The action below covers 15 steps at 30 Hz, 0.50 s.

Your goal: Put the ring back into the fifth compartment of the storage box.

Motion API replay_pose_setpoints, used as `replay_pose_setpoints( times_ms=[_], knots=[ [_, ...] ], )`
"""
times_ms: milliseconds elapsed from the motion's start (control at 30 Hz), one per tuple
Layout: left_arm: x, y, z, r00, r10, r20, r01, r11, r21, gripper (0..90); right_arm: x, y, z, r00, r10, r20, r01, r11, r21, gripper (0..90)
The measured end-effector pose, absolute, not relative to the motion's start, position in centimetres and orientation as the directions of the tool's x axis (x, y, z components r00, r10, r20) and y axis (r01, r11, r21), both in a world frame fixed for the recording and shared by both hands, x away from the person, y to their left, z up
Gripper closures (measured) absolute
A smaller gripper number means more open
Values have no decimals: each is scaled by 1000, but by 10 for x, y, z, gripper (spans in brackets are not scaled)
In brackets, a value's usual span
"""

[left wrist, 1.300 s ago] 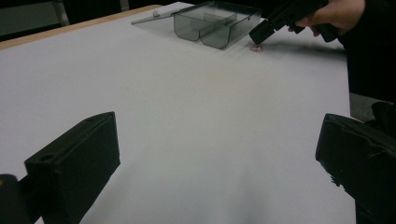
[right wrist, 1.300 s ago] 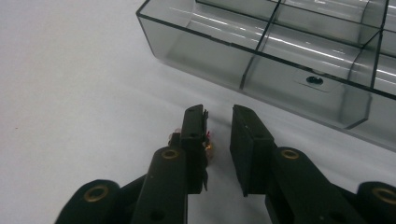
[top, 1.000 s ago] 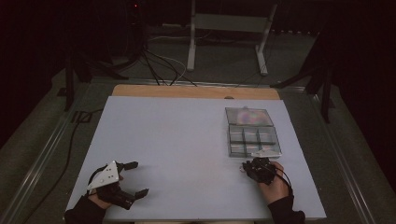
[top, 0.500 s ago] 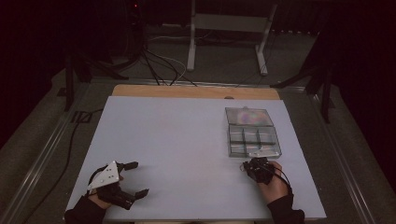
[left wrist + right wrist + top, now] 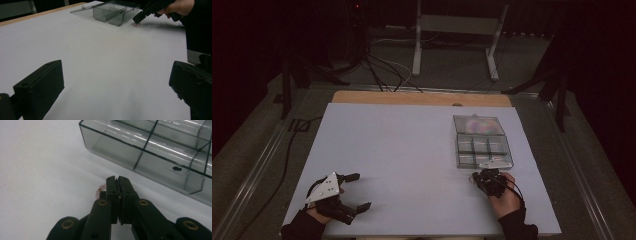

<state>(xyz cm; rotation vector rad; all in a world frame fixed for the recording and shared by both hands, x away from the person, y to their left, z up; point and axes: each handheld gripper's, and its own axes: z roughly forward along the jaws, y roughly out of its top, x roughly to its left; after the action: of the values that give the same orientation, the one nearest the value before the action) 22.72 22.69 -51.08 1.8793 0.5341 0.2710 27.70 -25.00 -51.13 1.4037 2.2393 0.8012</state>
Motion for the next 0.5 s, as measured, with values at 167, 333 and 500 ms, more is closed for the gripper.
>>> replay_pose_setpoints(
  times_ms=[167, 333, 500],
  knots=[
    [227, 227, -511, 872, 486, -66, 232, -290, 928, 11, 275, -250, -508, -432, 902, -16, 682, 338, 649, 884],
    [227, 227, -511, 872, 486, -66, 232, -291, 928, 10, 274, -249, -505, -434, 901, -19, 675, 339, 655, 884],
    [227, 227, -511, 871, 486, -68, 234, -289, 928, 11, 273, -248, -502, -437, 899, -21, 669, 341, 660, 885]
  ],
)
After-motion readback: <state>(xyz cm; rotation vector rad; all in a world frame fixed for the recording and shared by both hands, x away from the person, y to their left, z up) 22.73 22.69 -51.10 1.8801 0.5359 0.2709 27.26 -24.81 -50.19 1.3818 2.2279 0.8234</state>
